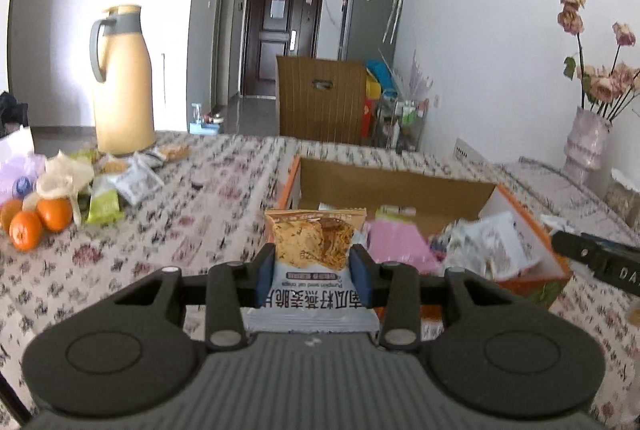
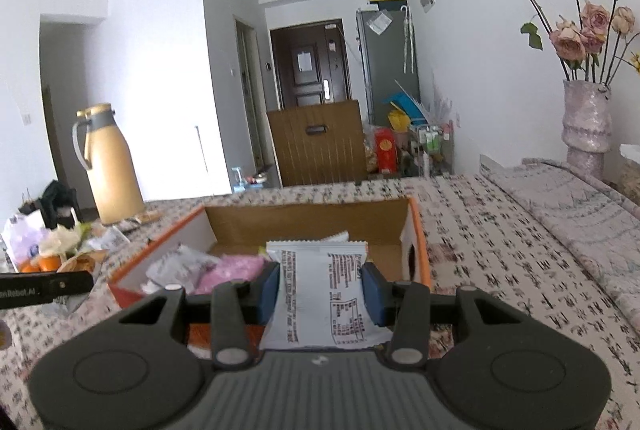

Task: Organize snacks
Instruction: 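Carry the cracker packet and white packet into the box and open both tools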

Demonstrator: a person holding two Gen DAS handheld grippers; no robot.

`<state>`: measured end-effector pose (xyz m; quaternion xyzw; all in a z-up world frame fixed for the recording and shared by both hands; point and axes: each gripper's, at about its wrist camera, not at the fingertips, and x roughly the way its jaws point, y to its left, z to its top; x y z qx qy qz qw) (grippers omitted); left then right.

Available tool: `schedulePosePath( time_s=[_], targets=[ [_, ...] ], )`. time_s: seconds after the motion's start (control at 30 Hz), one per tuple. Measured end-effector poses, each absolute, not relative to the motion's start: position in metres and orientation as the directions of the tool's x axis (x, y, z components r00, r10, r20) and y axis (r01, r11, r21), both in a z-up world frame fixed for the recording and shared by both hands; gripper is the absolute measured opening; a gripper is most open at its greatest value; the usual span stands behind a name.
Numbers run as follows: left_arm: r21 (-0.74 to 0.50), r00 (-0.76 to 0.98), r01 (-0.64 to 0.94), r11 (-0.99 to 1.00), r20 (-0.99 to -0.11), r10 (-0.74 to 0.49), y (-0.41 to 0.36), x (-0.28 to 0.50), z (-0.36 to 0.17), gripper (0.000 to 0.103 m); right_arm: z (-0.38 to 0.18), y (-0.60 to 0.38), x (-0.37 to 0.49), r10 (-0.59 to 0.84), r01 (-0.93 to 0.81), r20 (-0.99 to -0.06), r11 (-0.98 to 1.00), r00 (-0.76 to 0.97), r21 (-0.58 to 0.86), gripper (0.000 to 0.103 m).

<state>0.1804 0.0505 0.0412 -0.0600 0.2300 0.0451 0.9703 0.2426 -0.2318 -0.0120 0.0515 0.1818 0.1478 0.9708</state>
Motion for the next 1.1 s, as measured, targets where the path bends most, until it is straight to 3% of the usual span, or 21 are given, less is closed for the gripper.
schedulePosePath(
  time_s=[0.53, 1.1],
  targets=[
    [-0.114, 0.916, -0.095, 0.989, -0.399, 0.042, 0.027, 0.233, 0.076, 0.04, 0.003, -0.214, 0.297, 0.313, -0.267, -0.286, 0.945, 0.906, 0.189, 0.043],
    [-0.147, 0.873, -0.121, 0.982, -0.486, 0.035, 0.026, 0.297, 0.021, 0.041, -0.03, -0.214, 0.337, 0.299, -0.228, -0.33, 0.945, 0.895, 0.236, 0.043]
  ],
)
